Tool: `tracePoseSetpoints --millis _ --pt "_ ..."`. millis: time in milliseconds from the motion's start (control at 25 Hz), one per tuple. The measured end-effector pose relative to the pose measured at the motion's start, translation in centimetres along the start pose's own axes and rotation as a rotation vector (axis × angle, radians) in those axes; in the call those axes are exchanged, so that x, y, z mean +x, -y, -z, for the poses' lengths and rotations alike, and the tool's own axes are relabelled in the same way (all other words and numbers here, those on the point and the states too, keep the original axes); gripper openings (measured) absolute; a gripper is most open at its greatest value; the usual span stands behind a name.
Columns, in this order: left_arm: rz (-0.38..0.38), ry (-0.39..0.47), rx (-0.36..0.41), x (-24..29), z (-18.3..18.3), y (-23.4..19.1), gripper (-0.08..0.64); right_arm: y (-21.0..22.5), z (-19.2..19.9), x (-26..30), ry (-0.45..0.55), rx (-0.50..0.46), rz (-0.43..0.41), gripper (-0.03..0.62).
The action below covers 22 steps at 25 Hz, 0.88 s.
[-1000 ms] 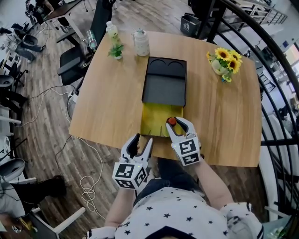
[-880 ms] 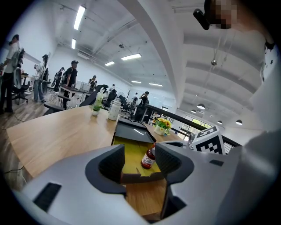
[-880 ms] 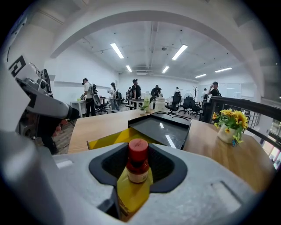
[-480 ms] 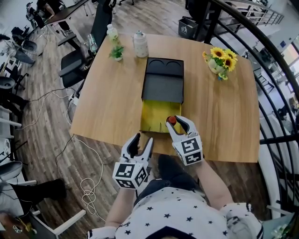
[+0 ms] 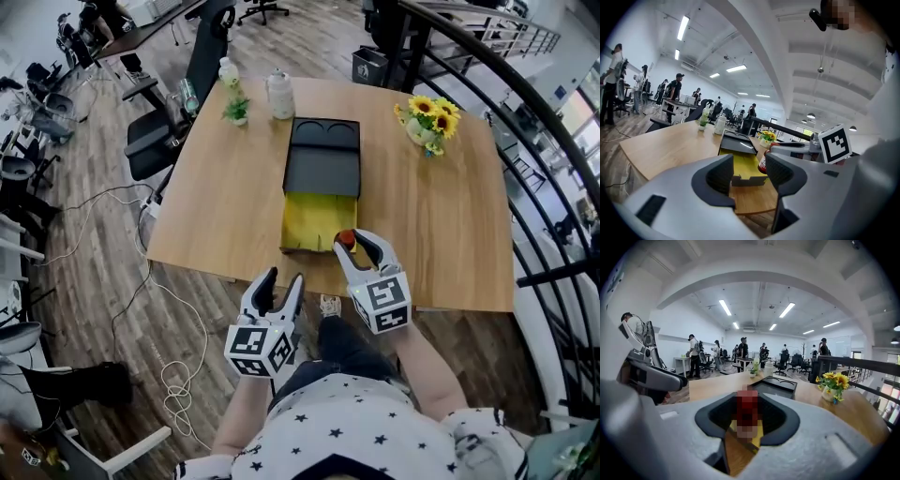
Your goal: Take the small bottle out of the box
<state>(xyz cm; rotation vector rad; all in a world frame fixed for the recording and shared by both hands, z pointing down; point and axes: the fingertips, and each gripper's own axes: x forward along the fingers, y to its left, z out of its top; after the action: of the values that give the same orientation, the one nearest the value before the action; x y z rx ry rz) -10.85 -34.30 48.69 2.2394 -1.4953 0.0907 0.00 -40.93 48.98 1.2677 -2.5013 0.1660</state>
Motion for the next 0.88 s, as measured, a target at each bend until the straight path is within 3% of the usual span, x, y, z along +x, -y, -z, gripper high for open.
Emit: tracePoseSetpoints --millis 880 --pt "0.011 0.085 0.055 -10.2 -0.4 3.5 0.198 -6.3 -3.0 -11.4 0.099 -0.016 0.023 0.141"
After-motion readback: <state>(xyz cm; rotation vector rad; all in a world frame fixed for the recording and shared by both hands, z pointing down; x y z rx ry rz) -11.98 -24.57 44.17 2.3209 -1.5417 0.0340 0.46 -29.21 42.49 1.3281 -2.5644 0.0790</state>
